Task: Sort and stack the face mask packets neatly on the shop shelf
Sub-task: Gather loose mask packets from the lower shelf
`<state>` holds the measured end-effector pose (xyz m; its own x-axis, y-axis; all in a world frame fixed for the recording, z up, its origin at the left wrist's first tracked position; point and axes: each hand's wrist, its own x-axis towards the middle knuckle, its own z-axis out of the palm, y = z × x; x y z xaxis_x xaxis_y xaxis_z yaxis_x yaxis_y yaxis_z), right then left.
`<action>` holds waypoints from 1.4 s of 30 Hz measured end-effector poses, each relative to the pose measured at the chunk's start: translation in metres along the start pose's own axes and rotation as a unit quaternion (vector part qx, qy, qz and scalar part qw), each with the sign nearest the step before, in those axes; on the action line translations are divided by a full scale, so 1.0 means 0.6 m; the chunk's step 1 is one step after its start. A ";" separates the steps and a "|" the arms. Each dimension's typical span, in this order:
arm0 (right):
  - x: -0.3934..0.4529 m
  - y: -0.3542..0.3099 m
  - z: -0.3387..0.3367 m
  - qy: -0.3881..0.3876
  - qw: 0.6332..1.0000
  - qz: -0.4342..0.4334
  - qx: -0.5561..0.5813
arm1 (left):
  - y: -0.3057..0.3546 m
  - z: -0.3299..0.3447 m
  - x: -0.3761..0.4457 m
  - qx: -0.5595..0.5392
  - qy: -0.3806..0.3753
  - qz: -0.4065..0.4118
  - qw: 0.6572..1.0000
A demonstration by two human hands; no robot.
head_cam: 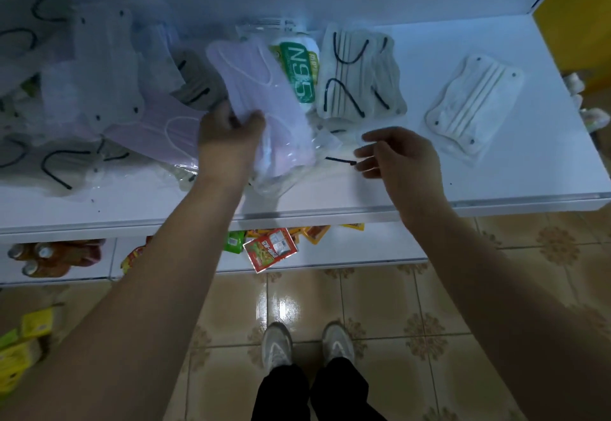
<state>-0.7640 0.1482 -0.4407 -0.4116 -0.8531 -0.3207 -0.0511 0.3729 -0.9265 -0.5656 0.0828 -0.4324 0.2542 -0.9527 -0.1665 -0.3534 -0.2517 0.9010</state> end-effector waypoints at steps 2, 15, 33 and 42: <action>0.027 -0.001 0.010 0.083 0.981 -0.098 -0.147 | -0.017 -0.023 0.015 0.068 0.038 0.046 0.996; 0.134 -0.034 0.030 0.076 0.983 -0.071 -0.149 | 0.025 0.065 -0.022 -0.008 -0.036 0.154 0.987; 0.164 -0.026 0.017 0.120 0.885 -0.037 -0.448 | 0.049 0.044 0.038 -0.219 -0.107 -0.086 0.966; 0.143 -0.060 -0.030 0.097 0.988 -0.012 0.119 | 0.045 0.005 0.039 -0.215 -0.055 -0.117 0.968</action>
<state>-0.8139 0.0679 -0.4314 -0.5815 -0.7658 -0.2747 0.1422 0.2368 -0.9611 -0.5719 0.0532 -0.4131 0.1752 -0.8963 -0.4074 0.1164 -0.3920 0.9125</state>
